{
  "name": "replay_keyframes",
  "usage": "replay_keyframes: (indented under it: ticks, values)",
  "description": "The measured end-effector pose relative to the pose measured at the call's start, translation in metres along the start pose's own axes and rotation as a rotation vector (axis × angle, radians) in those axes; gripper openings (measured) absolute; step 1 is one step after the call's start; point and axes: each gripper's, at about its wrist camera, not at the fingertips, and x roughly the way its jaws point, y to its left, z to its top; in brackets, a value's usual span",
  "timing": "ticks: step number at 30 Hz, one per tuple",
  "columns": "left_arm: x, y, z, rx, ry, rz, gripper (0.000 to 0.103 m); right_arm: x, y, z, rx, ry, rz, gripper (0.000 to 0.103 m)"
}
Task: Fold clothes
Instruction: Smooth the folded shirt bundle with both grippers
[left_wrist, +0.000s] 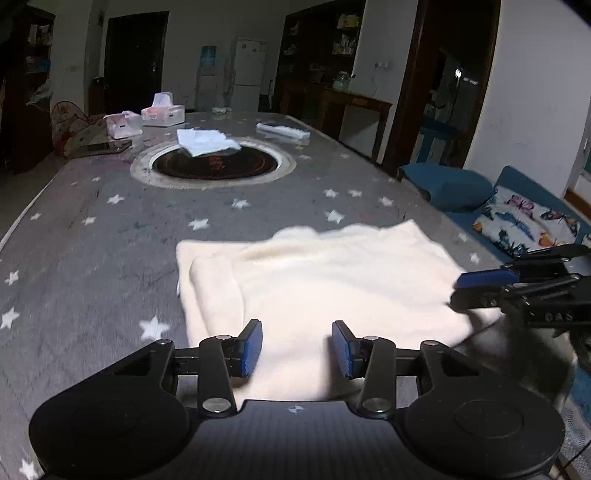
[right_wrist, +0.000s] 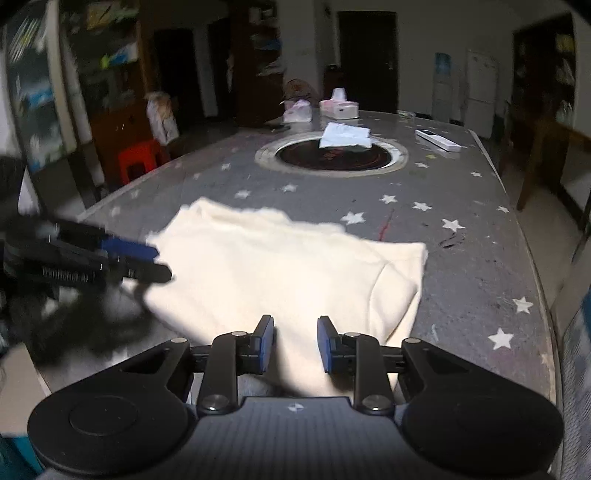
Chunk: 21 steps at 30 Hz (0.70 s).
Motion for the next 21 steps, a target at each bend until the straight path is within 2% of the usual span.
replay_keyframes:
  ticks: [3, 8, 13, 21]
  values:
    - [0.006, 0.002, 0.014, -0.002, -0.003, 0.001, 0.045, 0.008, -0.009, 0.012, 0.011, -0.025, -0.016, 0.024]
    - [0.036, 0.007, 0.034, -0.011, 0.025, -0.005, 0.045, 0.04, -0.021, 0.027, 0.021, -0.002, -0.023, 0.024]
    - [0.062, 0.013, 0.04, 0.02, 0.063, 0.043, 0.045, 0.057, -0.031, 0.027, 0.027, 0.031, -0.045, 0.024]
    - [0.066, 0.008, 0.057, 0.037, 0.039, 0.032, 0.045, 0.061, -0.032, 0.04, 0.025, 0.026, -0.037, 0.024]
